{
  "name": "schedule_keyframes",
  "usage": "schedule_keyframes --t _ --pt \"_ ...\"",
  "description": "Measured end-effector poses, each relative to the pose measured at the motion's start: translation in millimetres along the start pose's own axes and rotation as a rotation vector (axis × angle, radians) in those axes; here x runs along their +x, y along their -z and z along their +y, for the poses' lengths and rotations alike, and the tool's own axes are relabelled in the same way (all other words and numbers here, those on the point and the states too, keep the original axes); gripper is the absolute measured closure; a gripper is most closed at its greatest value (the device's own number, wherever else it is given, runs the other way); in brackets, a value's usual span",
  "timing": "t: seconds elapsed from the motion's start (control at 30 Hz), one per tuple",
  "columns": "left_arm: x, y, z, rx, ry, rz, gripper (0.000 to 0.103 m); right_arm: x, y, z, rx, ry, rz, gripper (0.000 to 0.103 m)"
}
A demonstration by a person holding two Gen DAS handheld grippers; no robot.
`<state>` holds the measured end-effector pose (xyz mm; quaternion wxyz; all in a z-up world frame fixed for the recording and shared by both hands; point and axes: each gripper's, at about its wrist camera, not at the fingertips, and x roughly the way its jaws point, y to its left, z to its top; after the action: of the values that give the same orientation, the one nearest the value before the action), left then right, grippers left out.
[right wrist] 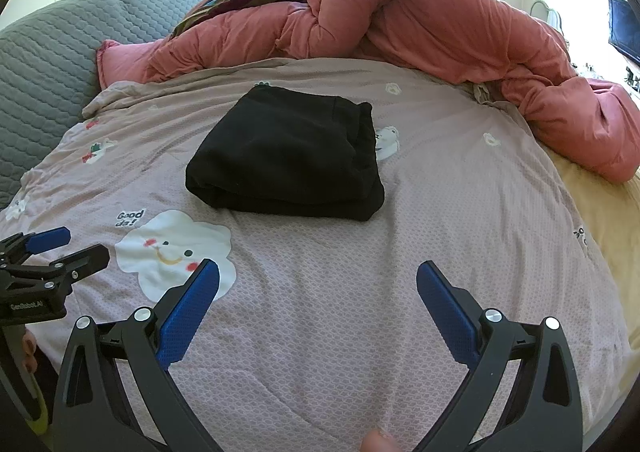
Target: Fold small clothes
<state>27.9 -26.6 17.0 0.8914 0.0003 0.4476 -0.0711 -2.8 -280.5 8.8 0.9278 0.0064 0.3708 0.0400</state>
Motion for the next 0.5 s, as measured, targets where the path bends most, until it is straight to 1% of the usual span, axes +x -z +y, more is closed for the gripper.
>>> schedule_keyframes --t 0.33,0.4,0.5 --pt "0.8 -0.4 5.3 -0.022 -0.009 0.012 0.010 3.5 2.2 -8.8 0.014 0.019 0.010 0.005" --pt "1.4 -0.2 6.6 -0.021 -0.002 0.011 0.010 3.7 2.9 -12.3 0.030 0.041 0.005 0.005" --pt "3.7 -1.6 10.7 -0.027 -0.013 0.010 0.010 0.5 4.7 -27.1 0.088 0.108 -0.021 0.005"
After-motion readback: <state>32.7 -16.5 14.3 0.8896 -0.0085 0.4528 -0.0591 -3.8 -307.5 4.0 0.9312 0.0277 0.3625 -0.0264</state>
